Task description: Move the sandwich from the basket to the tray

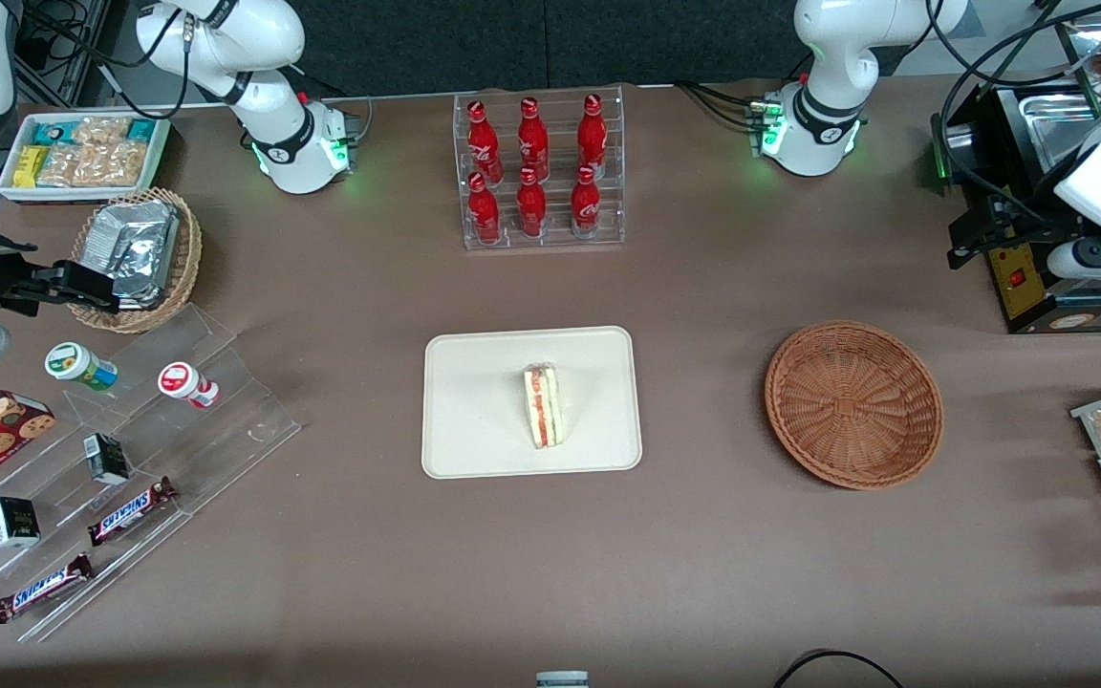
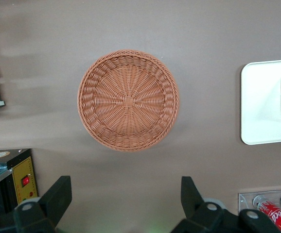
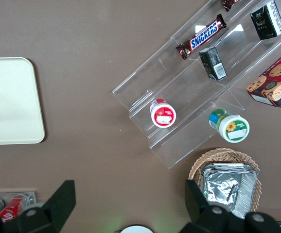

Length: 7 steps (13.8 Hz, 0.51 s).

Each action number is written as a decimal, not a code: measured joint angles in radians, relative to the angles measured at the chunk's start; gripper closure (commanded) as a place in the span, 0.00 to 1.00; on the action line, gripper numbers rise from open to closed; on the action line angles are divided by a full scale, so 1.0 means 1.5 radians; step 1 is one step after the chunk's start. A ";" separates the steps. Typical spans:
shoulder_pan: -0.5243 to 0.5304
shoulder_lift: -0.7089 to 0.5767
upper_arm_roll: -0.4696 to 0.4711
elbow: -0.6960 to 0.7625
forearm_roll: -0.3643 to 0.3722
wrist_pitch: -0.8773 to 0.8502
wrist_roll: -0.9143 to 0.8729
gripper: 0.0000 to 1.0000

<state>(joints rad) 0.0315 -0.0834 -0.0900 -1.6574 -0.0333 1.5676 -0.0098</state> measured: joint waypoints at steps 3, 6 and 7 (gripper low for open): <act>0.000 0.001 -0.003 0.012 0.000 -0.013 0.000 0.00; 0.000 0.002 -0.008 0.012 0.000 -0.016 0.000 0.00; 0.000 0.002 -0.008 0.012 0.000 -0.017 0.000 0.00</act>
<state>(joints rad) 0.0314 -0.0803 -0.1021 -1.6394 -0.0332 1.5428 -0.0100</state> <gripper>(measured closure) 0.000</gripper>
